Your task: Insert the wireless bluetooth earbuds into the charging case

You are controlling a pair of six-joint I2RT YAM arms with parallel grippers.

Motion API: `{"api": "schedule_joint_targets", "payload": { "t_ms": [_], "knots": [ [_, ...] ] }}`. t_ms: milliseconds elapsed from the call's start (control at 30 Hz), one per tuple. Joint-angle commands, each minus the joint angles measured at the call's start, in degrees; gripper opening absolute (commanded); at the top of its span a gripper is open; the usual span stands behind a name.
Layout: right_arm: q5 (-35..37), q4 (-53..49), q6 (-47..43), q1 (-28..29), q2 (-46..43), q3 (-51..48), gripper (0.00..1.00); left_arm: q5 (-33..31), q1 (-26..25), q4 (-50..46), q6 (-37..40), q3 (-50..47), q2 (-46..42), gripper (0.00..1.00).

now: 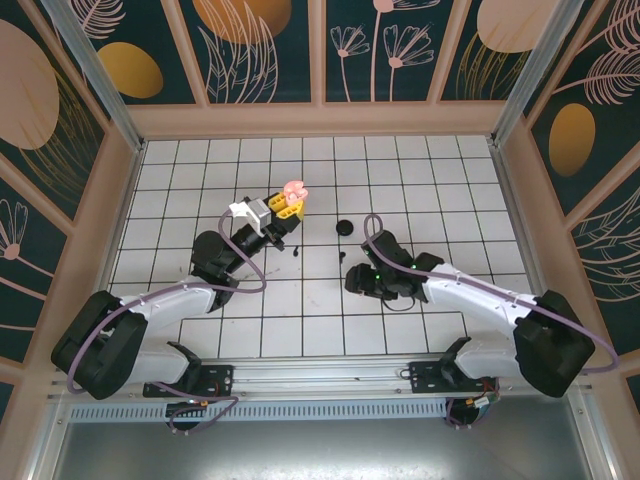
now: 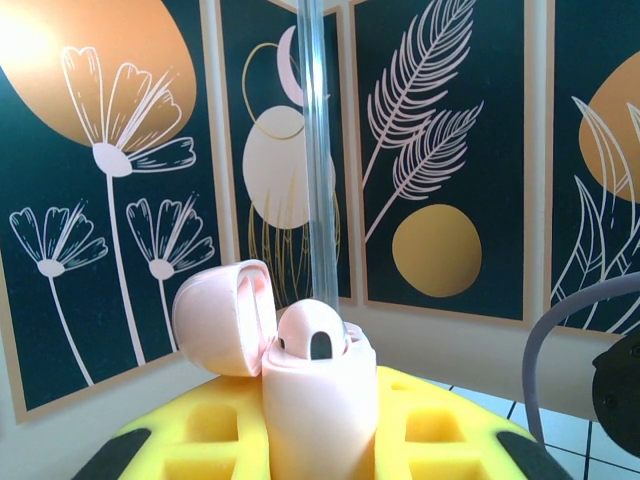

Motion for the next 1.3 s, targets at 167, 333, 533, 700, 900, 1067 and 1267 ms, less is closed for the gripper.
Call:
{"api": "schedule_joint_targets", "payload": {
  "t_ms": [167, 333, 533, 700, 900, 1067, 1267],
  "knots": [
    [3.46, 2.27, -5.79, -1.14, 7.33, 5.06, 0.58, -0.31, -0.39, 3.35, -1.51, 0.40, -0.03, 0.00],
    [3.66, 0.77, -10.25, -1.36, 13.75, 9.30, 0.58, -0.58, -0.37, 3.37, -1.64, 0.31, -0.16, 0.00],
    [3.23, -1.11, -13.40, -1.27, 19.59, 12.86, 0.58, -1.02, -0.32, 3.62, -1.60, -0.03, -0.68, 0.00],
    [2.61, -2.48, -14.65, -0.96, 22.47, 14.98, 0.57, -1.21, -0.37, 3.63, -1.25, -0.23, -1.03, 0.00],
    [1.82, -3.45, -15.05, 0.54, 24.23, 15.23, 0.56, -1.44, -0.37, 3.63, -0.98, -0.41, -1.26, 0.00],
    [1.39, -3.92, -14.94, 2.41, 25.21, 15.01, 0.56, -1.46, -0.39, 3.89, -0.98, -0.40, -1.09, 0.00],
    [1.21, -4.76, -14.28, 4.73, 25.21, 14.08, 0.55, -1.55, -0.38, 4.07, -0.98, -0.59, -1.12, 0.00]
  ]
}}
